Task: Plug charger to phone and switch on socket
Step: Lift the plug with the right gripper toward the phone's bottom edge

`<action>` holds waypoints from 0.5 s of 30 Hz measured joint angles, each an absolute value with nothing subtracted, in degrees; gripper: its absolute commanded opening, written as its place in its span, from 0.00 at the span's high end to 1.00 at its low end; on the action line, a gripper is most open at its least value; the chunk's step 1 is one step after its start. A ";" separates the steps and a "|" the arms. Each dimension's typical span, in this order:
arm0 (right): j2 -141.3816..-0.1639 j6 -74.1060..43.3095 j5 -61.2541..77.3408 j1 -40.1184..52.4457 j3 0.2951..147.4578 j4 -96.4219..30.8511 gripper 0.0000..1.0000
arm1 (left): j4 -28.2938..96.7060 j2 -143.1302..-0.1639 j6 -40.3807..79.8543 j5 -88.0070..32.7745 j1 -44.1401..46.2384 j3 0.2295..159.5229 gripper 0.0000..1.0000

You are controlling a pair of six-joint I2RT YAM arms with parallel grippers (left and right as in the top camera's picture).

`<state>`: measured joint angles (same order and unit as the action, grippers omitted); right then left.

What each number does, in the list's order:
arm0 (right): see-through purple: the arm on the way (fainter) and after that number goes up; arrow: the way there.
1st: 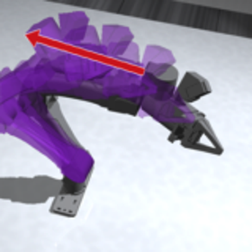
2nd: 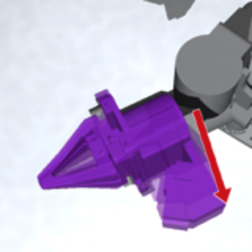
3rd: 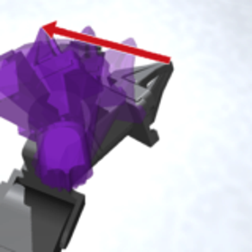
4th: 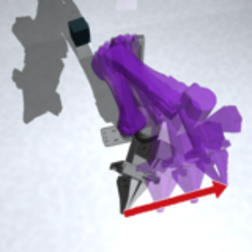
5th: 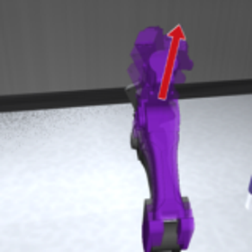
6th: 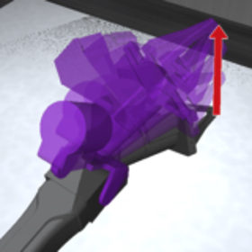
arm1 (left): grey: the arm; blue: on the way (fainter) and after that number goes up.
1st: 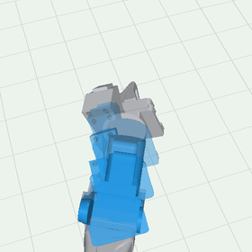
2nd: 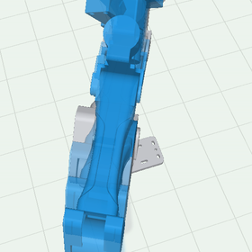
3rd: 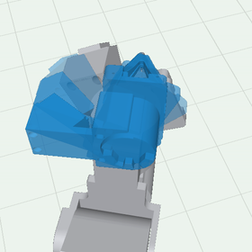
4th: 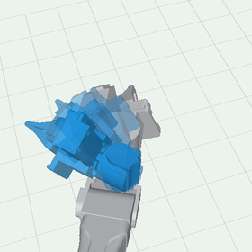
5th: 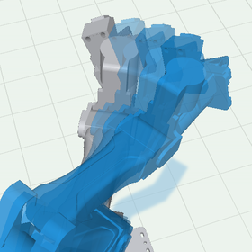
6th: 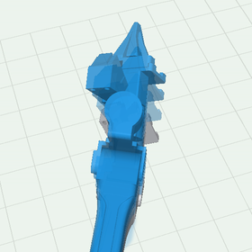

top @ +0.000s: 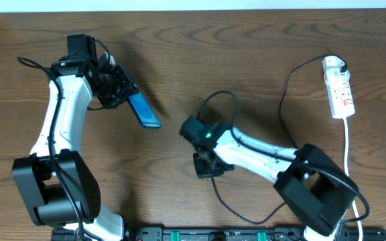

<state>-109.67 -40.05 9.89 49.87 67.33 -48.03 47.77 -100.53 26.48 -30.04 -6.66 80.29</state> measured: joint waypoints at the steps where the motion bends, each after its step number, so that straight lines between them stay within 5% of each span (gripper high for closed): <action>1: -109.67 -39.62 10.74 48.99 67.33 -47.81 0.99 | 47.75 -100.51 26.48 -30.06 -6.66 80.29 0.93; 15: -110.06 -29.26 64.03 30.59 68.20 -7.42 0.99 | 33.28 -100.51 27.22 -54.68 -8.93 80.27 0.92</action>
